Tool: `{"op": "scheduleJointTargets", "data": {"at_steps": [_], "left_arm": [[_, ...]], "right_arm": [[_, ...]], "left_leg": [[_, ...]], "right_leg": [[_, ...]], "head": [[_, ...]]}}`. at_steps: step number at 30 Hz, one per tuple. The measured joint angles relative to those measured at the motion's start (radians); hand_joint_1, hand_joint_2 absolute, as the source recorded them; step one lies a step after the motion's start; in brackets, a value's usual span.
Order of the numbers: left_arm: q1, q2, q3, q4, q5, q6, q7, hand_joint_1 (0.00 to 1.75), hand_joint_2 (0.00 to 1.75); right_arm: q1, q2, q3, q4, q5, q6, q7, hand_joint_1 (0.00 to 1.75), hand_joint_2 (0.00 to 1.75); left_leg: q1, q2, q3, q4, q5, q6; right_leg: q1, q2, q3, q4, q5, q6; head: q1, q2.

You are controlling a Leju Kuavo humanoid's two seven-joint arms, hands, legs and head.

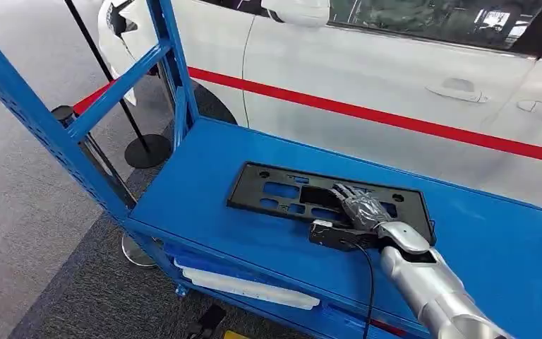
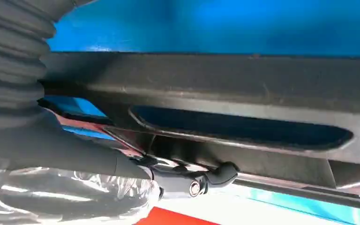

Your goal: Take the parts from the cabinet and place them on the table.

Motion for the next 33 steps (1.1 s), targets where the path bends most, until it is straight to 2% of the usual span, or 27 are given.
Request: {"op": "scheduleJointTargets", "data": {"at_steps": [1, 2, 8, 12, 13, 22, 23, 33], "left_arm": [[-0.001, 0.000, 0.000, 0.000, -0.003, 0.000, 0.000, 0.00, 0.00], [-0.002, 0.000, 0.000, 0.000, -0.003, 0.000, 0.000, 0.00, 0.00], [-0.004, 0.000, 0.000, 0.000, -0.004, 0.003, 0.002, 0.00, 0.00], [-0.004, 0.000, 0.000, 0.000, -0.005, 0.004, 0.007, 0.00, 0.00], [-0.004, -0.001, 0.000, 0.000, -0.005, 0.005, 0.008, 0.00, 0.00], [-0.004, -0.001, 0.000, 0.000, -0.007, 0.002, -0.007, 0.00, 0.00], [-0.004, -0.001, 0.000, 0.000, -0.008, -0.002, -0.013, 0.00, 1.75], [-0.004, -0.002, 0.000, 0.000, -0.022, -0.004, -0.020, 0.00, 1.75]], "right_arm": [[0.003, 0.000, -0.002, 0.000, -0.001, 0.000, 0.000, 0.00, 0.00], [0.005, 0.000, -0.003, 0.000, 0.000, -0.003, 0.000, 0.00, 0.00], [0.015, 0.000, -0.003, 0.000, 0.008, -0.020, 0.003, 0.00, 0.00], [0.015, 0.000, -0.003, 0.000, 0.010, -0.021, 0.008, 0.00, 0.00], [0.015, 0.000, -0.004, 0.000, 0.010, -0.022, 0.008, 0.00, 1.75], [0.015, 0.000, -0.011, -0.001, 0.014, -0.027, 0.012, 0.00, 1.75], [0.015, 0.000, -0.012, -0.001, 0.014, -0.029, 0.011, 0.00, 1.75], [0.015, -0.001, -0.026, -0.001, 0.007, -0.046, 0.008, 0.00, 1.75]], "left_leg": [[0.000, 0.000, 0.000, 0.000, -0.001, 0.002], [0.000, 0.000, 0.000, 0.000, -0.001, 0.002], [0.000, 0.000, 0.001, 0.000, -0.002, 0.003], [0.000, 0.000, 0.001, 0.000, -0.002, 0.003], [0.000, 0.000, 0.001, 0.000, -0.002, 0.003], [0.001, 0.000, 0.002, 0.000, -0.002, 0.002], [0.001, 0.000, 0.002, 0.000, -0.002, 0.002], [0.001, 0.000, 0.002, 0.000, -0.002, 0.002]], "right_leg": [[-0.001, 0.000, 0.001, -0.002, 0.001, 0.011], [-0.002, 0.000, 0.002, -0.003, 0.000, 0.018], [-0.002, 0.000, 0.003, -0.004, -0.002, 0.024], [0.000, 0.000, 0.002, -0.003, -0.002, 0.024], [0.000, 0.000, 0.002, -0.002, -0.002, 0.024], [0.000, 0.000, 0.002, 0.000, -0.003, 0.023], [0.000, 0.000, 0.002, 0.000, -0.003, 0.023], [0.000, 0.000, 0.002, 0.000, -0.003, 0.022]], "head": [[0.000, 0.000], [0.000, 0.000], [0.000, 0.000], [0.000, 0.000], [0.000, 0.000], [0.000, 0.000], [0.000, 0.000], [0.000, 0.000]]}}
